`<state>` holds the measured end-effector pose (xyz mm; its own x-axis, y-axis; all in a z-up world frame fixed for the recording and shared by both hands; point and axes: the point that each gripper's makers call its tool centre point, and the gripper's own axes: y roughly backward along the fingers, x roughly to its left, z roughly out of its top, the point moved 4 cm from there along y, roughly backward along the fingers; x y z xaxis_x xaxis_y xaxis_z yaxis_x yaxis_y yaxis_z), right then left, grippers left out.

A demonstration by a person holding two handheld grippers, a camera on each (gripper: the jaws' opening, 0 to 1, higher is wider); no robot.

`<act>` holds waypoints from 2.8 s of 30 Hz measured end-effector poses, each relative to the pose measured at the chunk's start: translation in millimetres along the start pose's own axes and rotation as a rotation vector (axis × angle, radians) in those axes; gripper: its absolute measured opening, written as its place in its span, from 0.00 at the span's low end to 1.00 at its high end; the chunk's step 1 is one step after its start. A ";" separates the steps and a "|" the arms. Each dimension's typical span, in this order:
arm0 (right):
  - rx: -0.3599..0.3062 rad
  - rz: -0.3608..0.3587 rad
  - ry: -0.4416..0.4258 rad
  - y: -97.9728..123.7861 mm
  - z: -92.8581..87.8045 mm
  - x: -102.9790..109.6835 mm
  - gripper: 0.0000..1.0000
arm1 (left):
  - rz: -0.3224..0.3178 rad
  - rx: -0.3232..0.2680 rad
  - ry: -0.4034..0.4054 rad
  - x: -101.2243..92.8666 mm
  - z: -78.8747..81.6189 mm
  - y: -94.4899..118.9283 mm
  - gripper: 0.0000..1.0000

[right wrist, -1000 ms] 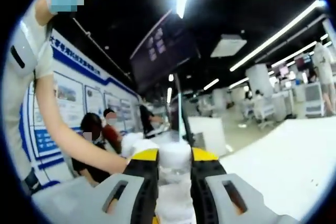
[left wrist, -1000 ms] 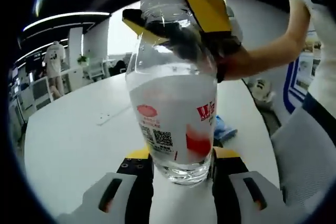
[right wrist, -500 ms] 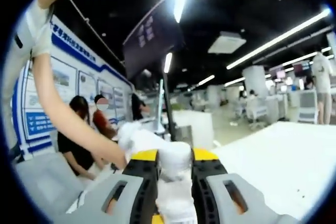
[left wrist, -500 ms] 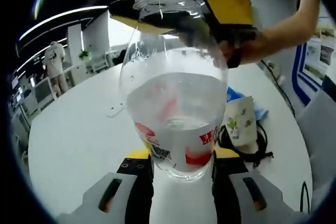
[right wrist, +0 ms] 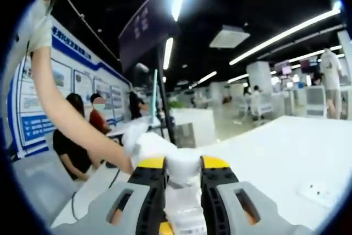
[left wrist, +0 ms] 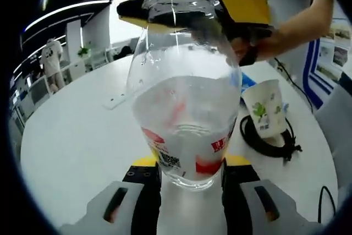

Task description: Arrange the tabletop items into an orderly group along one side of the table until the central work area is clear of visible clutter.

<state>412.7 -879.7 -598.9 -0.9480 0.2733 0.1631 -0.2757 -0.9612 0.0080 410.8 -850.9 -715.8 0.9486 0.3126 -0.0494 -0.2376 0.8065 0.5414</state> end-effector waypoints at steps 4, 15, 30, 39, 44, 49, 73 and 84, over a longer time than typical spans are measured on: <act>-0.001 -0.004 0.004 -0.6 -0.2 0.1 0.19 | -0.004 -0.011 0.000 -0.1 0.1 -0.5 0.40; 0.031 -0.007 -0.012 -0.8 -4.2 -1.9 0.21 | 0.036 -0.030 0.055 0.2 -4.7 1.9 0.45; 0.051 -0.037 -0.014 11.9 3.7 8.5 0.32 | 0.060 -0.002 0.067 -6.8 6.3 15.3 0.46; 0.040 -0.104 -0.012 30.9 15.5 16.1 0.31 | 0.149 -0.001 0.095 -10.1 8.6 16.3 0.39; 0.031 -0.133 -0.016 46.8 18.8 24.8 0.30 | 0.215 -0.015 0.131 -12.0 8.1 15.2 0.38; 0.028 -0.177 -0.026 63.2 21.1 32.0 0.30 | 0.252 -0.014 0.150 -11.8 7.8 15.5 0.39; 0.119 -0.362 -0.109 167.1 21.1 61.2 0.64 | 0.418 -0.138 0.331 -53.4 10.1 102.5 0.97; 0.179 -0.457 -0.112 230.7 9.5 82.8 0.71 | 0.460 -0.160 0.316 -90.4 22.6 131.5 1.00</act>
<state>272.2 -1079.1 -574.2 -0.7111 0.6714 0.2087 -0.6177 -0.7384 0.2705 298.5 -784.4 -621.2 0.6375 0.7639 -0.1007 -0.6626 0.6102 0.4343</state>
